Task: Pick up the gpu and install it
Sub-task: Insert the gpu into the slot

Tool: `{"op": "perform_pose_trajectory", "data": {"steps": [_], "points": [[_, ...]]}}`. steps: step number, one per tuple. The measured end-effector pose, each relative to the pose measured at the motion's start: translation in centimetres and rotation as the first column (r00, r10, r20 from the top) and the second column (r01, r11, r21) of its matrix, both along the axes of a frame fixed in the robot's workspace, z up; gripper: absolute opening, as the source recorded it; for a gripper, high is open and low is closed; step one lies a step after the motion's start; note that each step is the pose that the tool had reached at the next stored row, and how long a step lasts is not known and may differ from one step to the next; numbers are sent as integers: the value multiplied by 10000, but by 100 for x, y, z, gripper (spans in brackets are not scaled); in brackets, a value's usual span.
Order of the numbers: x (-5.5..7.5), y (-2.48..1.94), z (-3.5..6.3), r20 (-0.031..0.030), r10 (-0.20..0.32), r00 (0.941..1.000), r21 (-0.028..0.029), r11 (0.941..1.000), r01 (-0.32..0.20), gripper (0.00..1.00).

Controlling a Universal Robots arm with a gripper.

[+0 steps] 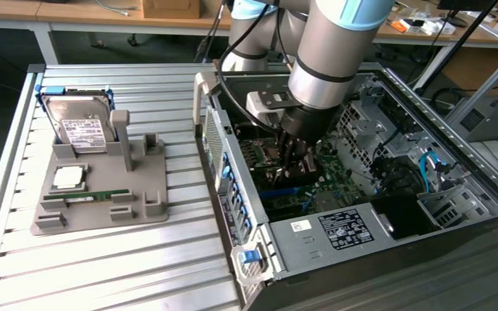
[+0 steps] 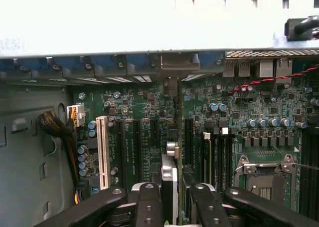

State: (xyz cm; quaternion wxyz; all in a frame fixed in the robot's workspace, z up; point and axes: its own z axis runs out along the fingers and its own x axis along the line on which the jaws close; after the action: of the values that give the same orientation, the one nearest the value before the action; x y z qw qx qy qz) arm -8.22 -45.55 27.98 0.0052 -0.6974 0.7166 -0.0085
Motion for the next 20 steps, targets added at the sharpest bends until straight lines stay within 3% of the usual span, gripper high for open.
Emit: {"op": "perform_pose_trajectory", "data": {"steps": [7, 20], "points": [[-1, -6, -27, -1, -387, 9992, -15, 9992, 387, 27], [-9, -44, -50, 0, -388, 9992, -12, 9992, 388, 27]]}}
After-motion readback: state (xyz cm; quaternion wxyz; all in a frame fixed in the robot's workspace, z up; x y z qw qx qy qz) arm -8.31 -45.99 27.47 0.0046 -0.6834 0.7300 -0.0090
